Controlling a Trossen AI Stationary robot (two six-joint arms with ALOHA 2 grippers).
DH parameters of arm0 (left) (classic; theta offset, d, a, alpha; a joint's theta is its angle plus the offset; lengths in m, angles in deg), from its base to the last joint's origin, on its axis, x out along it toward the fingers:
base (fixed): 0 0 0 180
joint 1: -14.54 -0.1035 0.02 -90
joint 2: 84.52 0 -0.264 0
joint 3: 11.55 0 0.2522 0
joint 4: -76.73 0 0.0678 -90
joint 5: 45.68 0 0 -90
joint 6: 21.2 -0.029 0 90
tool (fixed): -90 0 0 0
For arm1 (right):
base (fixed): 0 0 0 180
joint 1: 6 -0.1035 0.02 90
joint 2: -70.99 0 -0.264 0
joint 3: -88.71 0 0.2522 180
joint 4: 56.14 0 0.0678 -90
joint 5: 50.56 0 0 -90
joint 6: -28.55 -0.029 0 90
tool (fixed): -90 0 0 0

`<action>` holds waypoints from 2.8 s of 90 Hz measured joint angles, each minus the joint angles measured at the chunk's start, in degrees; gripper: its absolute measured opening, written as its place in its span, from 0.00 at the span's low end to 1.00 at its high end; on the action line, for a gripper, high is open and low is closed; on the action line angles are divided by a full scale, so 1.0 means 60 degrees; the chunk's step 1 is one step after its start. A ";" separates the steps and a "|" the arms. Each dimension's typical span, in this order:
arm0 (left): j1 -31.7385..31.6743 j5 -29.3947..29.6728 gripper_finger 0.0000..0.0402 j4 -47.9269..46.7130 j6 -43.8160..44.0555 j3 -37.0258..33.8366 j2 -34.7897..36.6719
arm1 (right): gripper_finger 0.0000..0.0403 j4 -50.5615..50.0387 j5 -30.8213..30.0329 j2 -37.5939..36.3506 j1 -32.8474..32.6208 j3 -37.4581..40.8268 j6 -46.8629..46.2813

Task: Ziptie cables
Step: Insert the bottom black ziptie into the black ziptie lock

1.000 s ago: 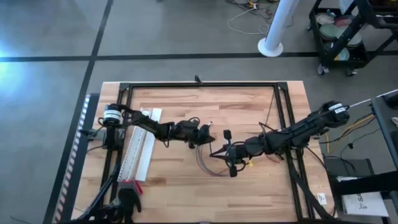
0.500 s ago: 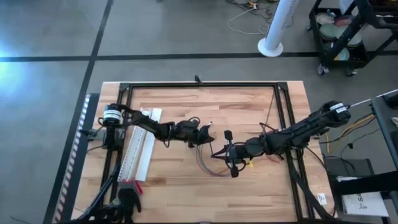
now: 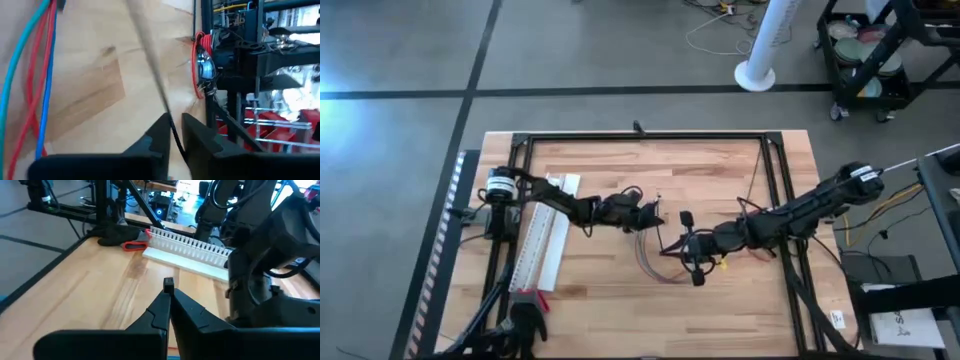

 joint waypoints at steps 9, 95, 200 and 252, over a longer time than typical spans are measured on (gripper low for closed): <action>0.0012 0.0614 0.01 0.0091 -0.1312 0.0000 0.0006 | 0.00 -0.0007 -0.0021 0.0007 0.0068 0.0000 -0.0604; 0.1024 0.2525 0.00 0.4693 -1.6453 -0.0883 0.1079 | 0.00 -0.0263 0.1560 -0.1541 0.0839 -0.0007 -0.4145; 0.1202 0.2356 0.00 0.5670 -2.3714 -0.1305 0.1118 | 0.00 -0.0225 0.4717 -0.1250 0.2436 -0.0007 -0.5380; 0.1202 0.2524 0.00 0.5615 -2.3820 -0.1249 0.1118 | 0.00 -0.0125 0.4275 -0.1153 0.2585 0.0000 -0.4888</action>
